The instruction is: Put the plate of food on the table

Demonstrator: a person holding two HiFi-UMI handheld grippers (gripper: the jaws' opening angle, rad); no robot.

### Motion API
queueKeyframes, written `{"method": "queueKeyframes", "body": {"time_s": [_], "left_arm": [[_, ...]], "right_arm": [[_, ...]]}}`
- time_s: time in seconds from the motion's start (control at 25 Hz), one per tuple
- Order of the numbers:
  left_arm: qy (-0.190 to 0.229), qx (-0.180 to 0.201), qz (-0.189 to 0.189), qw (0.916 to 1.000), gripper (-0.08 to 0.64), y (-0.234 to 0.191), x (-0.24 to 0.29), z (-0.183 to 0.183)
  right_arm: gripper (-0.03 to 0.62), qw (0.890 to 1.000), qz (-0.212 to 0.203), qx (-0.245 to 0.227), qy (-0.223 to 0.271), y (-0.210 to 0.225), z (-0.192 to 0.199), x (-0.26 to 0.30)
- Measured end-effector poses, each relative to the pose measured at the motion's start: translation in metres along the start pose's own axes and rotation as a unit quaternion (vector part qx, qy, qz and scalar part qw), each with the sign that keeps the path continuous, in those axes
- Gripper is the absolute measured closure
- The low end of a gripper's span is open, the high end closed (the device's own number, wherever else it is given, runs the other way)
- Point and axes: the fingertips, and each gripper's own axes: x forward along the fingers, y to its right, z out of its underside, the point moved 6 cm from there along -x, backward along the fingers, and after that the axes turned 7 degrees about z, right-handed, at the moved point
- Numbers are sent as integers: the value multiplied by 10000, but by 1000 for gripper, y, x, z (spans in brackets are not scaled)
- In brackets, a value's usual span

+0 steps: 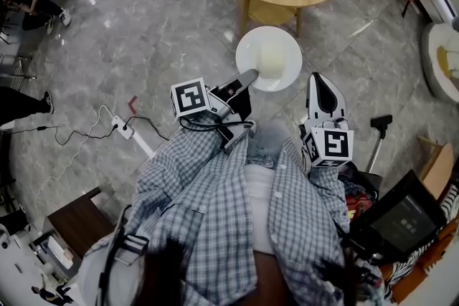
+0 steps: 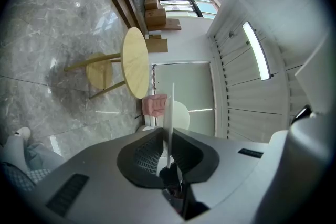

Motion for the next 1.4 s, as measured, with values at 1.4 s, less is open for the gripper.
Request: {"method": "queueKeyframes", "body": {"time_s": [1.4], "left_arm": [[253,-122,-22,9996,532,-12,79,-40]], "right_arm": [[584,9995,-225,15,-232,61,-1,79]]}}
